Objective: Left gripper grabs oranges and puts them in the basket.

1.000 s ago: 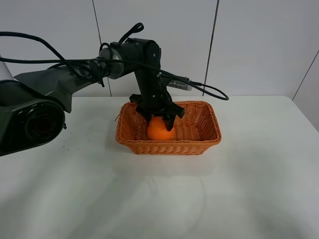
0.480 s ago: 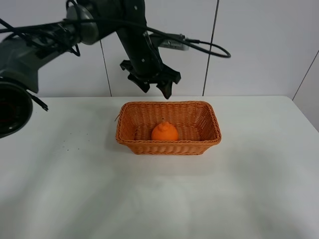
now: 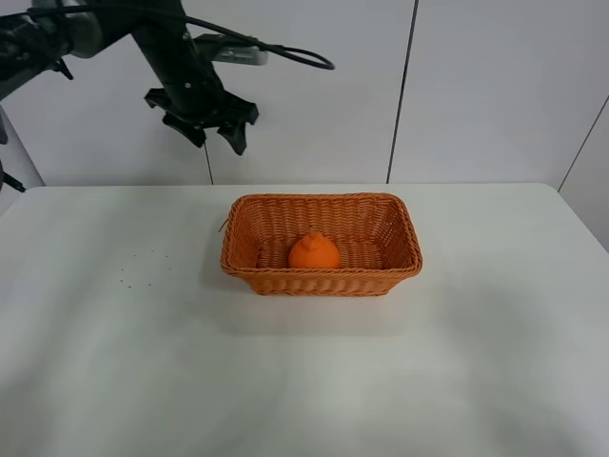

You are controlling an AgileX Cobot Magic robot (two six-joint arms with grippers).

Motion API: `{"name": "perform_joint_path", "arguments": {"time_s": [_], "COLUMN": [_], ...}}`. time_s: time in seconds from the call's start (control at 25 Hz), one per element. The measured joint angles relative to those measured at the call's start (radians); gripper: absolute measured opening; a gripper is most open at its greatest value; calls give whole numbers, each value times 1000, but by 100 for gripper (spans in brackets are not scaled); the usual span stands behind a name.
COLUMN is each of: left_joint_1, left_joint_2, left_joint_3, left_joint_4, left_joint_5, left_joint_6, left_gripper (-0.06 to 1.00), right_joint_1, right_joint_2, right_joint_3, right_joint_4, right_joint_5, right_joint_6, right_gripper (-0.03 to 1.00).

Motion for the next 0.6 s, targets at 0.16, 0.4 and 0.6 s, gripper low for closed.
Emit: {"name": "perform_joint_path", "arguments": {"time_s": [0.16, 0.4, 0.6], "left_joint_1": [133, 268, 309], "left_joint_2": [0, -3, 5], "left_joint_3": [0, 27, 64], "left_joint_4": [21, 24, 26], "left_joint_5": [0, -1, -1], "left_joint_6": [0, 0, 0], "left_gripper": [78, 78, 78], "right_joint_1": [0, 0, 0], "right_joint_2": [0, 0, 0], "right_joint_3": [0, 0, 0], "right_joint_4": [0, 0, 0], "right_joint_5": [0, 0, 0], "right_joint_6": [0, 0, 0], "right_gripper": [69, 69, 69]}}
